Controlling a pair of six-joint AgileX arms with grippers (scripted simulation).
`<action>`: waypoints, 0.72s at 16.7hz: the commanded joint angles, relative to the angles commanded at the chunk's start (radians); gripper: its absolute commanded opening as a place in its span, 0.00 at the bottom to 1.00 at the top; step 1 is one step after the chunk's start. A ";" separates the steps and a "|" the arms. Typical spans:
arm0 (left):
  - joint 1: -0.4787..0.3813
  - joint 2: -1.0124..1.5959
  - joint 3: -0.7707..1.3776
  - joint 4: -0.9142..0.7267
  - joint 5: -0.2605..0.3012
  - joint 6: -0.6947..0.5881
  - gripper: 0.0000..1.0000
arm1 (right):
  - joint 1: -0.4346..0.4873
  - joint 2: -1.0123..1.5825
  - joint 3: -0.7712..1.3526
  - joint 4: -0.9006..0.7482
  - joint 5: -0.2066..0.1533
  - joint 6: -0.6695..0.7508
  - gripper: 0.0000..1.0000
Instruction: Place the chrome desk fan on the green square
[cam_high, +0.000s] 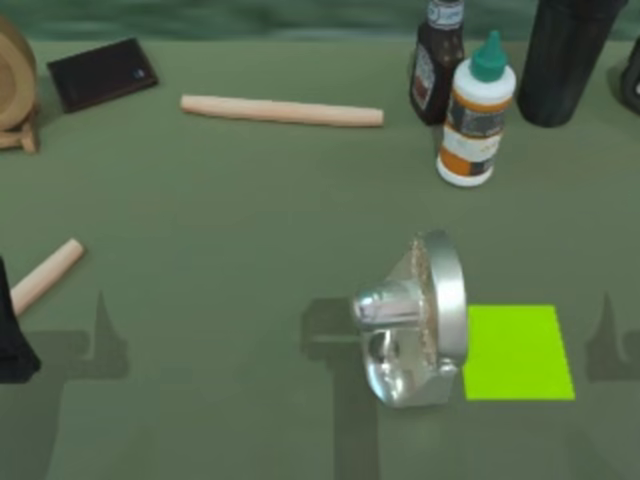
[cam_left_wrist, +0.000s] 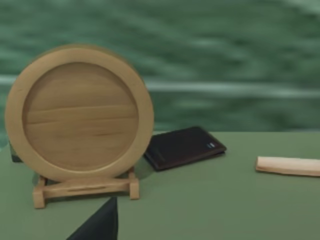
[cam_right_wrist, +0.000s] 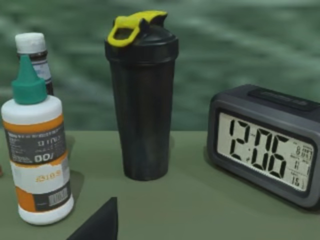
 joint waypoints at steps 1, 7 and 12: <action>0.000 0.000 0.000 0.000 0.000 0.000 1.00 | 0.000 0.000 0.000 0.000 0.000 0.000 1.00; 0.000 0.000 0.000 0.000 0.000 0.000 1.00 | 0.062 0.155 0.151 -0.137 -0.001 0.048 1.00; 0.000 0.000 0.000 0.000 0.000 0.000 1.00 | 0.196 0.550 0.520 -0.437 0.002 0.163 1.00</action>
